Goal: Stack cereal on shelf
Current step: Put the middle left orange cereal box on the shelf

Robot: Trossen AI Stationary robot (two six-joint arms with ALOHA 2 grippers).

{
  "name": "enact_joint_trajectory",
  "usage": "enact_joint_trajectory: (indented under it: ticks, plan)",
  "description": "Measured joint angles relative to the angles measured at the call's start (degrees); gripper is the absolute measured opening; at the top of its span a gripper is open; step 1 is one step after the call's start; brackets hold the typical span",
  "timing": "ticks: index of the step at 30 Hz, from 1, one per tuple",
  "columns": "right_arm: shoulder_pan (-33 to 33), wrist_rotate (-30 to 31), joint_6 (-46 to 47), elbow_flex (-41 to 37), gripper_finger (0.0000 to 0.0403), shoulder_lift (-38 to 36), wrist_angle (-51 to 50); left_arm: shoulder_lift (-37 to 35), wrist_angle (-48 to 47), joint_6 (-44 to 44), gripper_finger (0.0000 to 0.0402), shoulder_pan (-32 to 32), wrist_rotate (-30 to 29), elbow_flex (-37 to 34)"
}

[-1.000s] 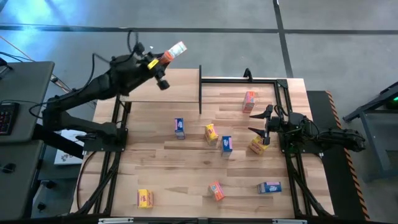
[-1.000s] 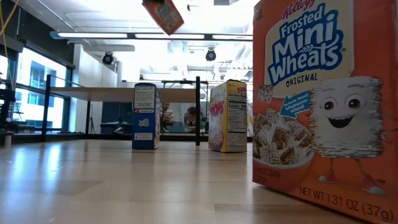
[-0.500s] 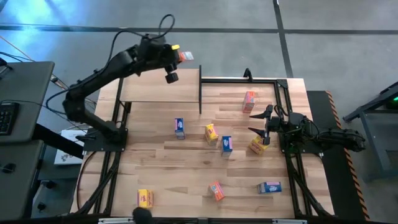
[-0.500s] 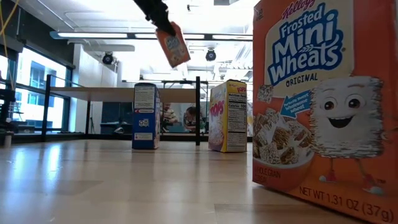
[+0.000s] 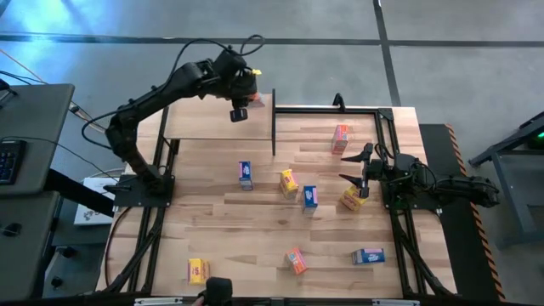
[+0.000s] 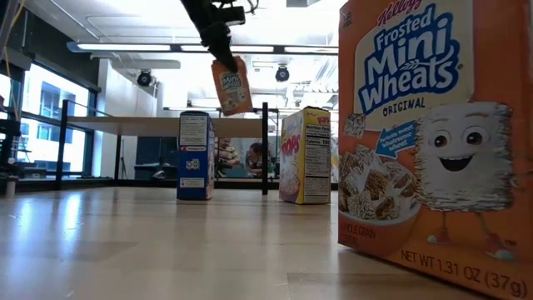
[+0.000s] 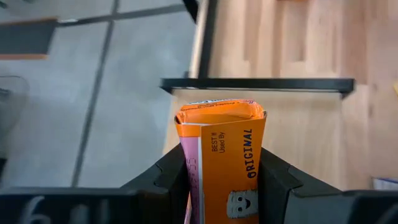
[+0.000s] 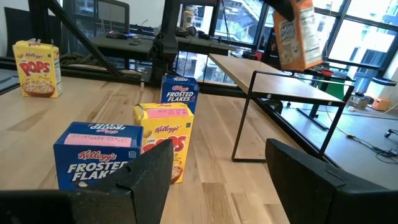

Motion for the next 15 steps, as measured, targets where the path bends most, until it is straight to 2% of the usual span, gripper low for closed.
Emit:
enact_joint_trajectory:
  ticks: [15]
  plan:
    - [0.0,0.0,0.0,0.0,0.0248,0.0,0.0,1.9,-2.3,3.8,0.012,0.0,1.5,0.2]
